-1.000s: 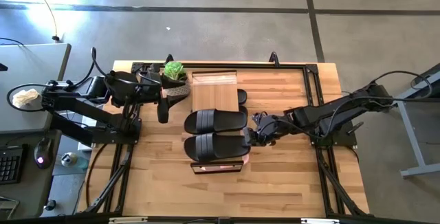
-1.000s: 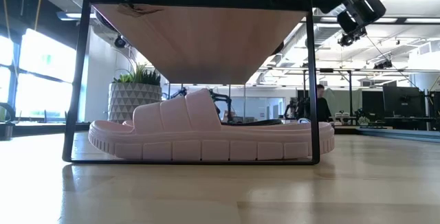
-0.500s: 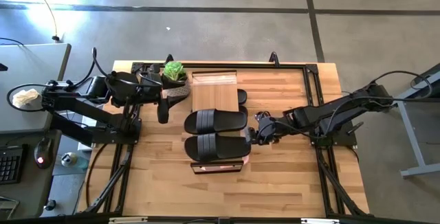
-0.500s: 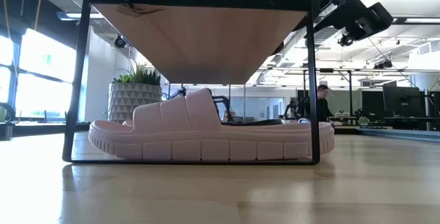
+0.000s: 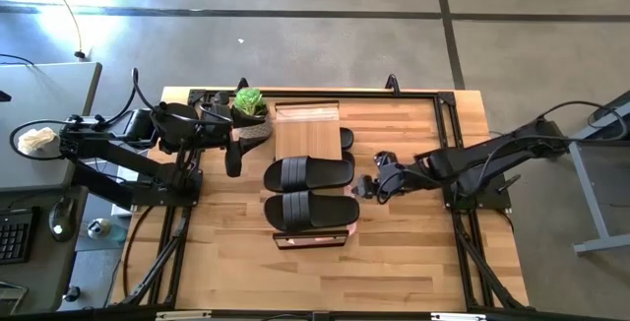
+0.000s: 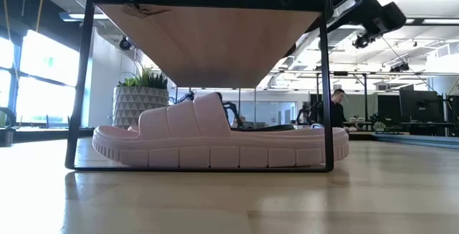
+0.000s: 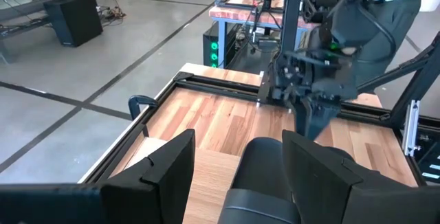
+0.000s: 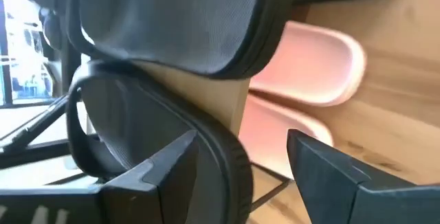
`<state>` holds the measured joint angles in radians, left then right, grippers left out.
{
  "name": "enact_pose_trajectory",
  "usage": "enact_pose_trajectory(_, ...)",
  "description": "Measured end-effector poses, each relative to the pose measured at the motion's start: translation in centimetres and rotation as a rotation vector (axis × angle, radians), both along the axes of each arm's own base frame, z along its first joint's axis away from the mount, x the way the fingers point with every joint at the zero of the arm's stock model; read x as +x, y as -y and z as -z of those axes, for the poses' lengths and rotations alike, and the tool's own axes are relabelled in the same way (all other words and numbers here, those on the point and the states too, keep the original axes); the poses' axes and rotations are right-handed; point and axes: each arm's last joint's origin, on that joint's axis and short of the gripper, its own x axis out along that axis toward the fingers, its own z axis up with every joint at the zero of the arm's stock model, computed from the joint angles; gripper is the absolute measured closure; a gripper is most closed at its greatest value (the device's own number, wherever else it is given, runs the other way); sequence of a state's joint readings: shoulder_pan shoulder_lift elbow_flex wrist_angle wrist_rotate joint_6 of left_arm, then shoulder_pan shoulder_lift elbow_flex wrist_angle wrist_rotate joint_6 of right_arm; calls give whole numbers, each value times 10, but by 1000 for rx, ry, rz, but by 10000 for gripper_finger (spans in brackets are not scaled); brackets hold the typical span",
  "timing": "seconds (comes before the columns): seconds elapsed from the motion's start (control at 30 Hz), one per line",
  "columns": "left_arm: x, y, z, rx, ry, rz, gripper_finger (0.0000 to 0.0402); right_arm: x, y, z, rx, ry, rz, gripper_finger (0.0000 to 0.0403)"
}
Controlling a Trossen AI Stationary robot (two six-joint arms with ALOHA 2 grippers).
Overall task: Pick and place slides into the shelf
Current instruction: Put the black slide on the shelf
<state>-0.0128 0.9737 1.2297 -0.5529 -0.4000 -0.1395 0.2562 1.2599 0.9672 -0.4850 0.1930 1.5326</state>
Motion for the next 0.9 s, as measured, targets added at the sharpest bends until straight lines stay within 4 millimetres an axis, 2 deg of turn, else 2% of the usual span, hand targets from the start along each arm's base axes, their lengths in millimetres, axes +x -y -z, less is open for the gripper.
enact_pose_trajectory(0.23,0,0,0,0,0,0,202,-26,8,-20,-58,28,10,190)
enact_pose_trajectory(0.33,0,0,0,0,0,0,202,-34,13,-31,-168,95,-9,192)
enact_pose_trajectory(0.4,0,0,0,1,0,1,202,-38,18,-39,-312,130,-41,201)
enact_pose_trajectory(0.53,0,0,0,2,0,-3,202,-38,31,-46,-659,105,-91,260)
enact_pose_trajectory(0.6,2,0,1,3,-4,-4,202,-33,39,-46,-793,75,-125,310)
enact_pose_trajectory(0.7,4,0,2,2,-10,-5,202,-21,53,-40,-901,11,-185,385)
enact_pose_trajectory(0.9,10,0,5,-24,-18,-17,202,0,82,-18,-859,-67,-351,397)
